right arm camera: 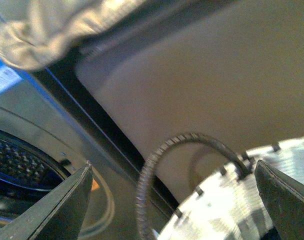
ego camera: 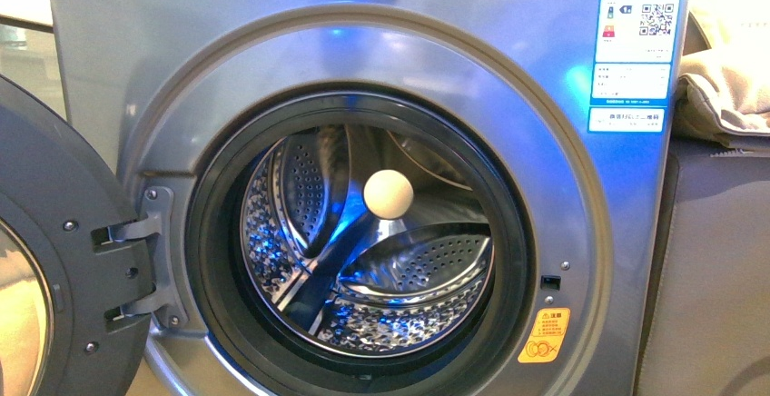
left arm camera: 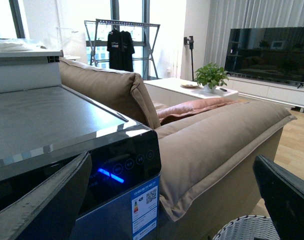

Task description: Collect clothes from washing machine

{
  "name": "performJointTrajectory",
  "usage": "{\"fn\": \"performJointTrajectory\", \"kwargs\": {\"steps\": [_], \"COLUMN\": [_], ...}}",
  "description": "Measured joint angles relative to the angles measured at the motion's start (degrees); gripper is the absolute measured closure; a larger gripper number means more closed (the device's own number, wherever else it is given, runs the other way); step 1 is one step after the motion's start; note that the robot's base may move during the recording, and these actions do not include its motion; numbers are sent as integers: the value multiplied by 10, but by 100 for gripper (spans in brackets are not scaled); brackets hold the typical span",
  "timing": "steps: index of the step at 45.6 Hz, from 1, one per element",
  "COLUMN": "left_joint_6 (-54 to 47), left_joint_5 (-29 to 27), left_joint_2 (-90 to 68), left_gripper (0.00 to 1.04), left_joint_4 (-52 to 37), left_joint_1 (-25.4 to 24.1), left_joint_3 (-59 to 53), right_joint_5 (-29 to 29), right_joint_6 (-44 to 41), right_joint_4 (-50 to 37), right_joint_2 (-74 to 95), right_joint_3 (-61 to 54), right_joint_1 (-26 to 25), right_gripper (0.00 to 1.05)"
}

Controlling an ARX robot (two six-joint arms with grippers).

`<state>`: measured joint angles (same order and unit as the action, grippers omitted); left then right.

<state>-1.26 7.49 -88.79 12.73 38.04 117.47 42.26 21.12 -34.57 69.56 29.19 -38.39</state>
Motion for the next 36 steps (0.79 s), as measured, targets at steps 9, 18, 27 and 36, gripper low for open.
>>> {"fn": "performJointTrajectory", "kwargs": {"steps": [9, 18, 27, 36], "left_joint_6": [0, 0, 4, 5], "left_joint_5": [0, 0, -257, -383], "left_joint_2": [0, 0, 28, 250], "left_gripper": [6, 6, 22, 56], "left_joint_4": [0, 0, 110, -34], "left_joint_1": [0, 0, 15, -56], "left_joint_3": [0, 0, -22, -380], "right_joint_5": [-68, -155, -320, -422], "right_joint_6": [16, 2, -66, -183], "right_joint_4": [-39, -70, 3, 188], "right_joint_2": [-101, -223, -358, -419], "right_joint_3": [-6, -80, -164, -174], "right_joint_1": [79, 186, 348, 380], "right_gripper": [8, 8, 13, 46]}}
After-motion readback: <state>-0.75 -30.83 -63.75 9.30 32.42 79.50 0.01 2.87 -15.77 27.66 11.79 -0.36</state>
